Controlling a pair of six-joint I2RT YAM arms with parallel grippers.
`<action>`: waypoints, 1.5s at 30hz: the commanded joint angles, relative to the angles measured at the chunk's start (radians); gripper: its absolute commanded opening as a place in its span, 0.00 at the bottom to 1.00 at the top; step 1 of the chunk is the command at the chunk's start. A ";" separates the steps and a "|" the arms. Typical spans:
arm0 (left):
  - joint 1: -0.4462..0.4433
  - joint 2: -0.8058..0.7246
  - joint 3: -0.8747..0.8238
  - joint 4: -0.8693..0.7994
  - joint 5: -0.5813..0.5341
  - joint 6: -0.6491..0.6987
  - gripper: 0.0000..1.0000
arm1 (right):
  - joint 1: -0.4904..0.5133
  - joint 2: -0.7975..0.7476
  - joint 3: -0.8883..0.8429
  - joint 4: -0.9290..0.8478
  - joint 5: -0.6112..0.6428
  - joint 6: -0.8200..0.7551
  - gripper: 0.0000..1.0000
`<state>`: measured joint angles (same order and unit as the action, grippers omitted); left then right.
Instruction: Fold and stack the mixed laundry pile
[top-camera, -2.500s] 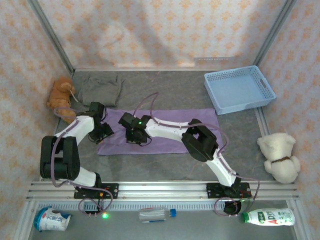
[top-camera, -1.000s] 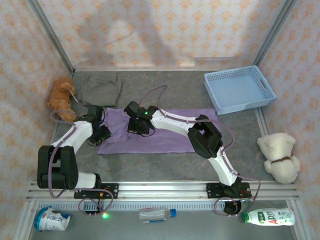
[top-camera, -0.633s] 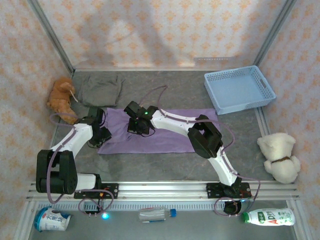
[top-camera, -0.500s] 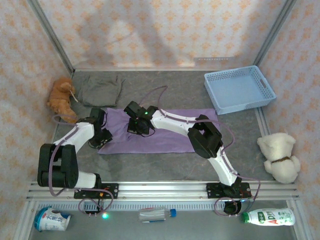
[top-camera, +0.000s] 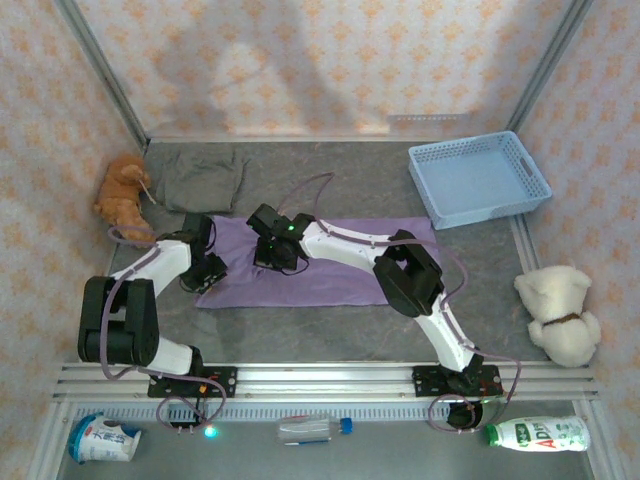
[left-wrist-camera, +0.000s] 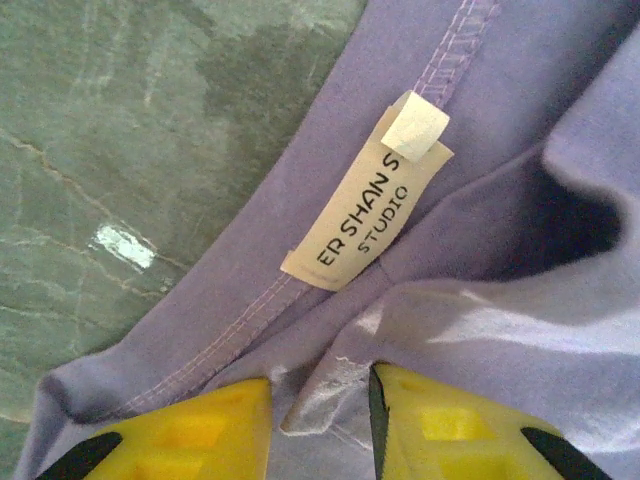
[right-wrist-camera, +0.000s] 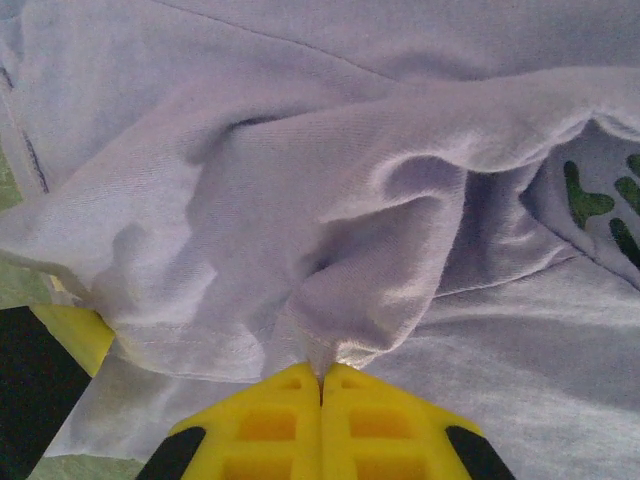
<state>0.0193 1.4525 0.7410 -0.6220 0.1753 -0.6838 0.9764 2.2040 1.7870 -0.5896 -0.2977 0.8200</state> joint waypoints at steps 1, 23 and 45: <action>-0.007 0.031 0.016 0.023 -0.033 0.002 0.30 | 0.008 0.015 0.011 0.005 0.008 0.016 0.00; -0.007 -0.045 0.117 -0.166 -0.060 0.124 0.05 | -0.001 -0.003 0.071 -0.112 -0.002 -0.023 0.00; -0.007 -0.044 0.103 -0.162 -0.052 0.122 0.00 | -0.003 -0.001 0.089 -0.121 -0.007 -0.031 0.00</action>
<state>0.0147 1.4578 0.8536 -0.7448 0.1413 -0.5697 0.9760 2.2047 1.8446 -0.6743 -0.3092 0.8001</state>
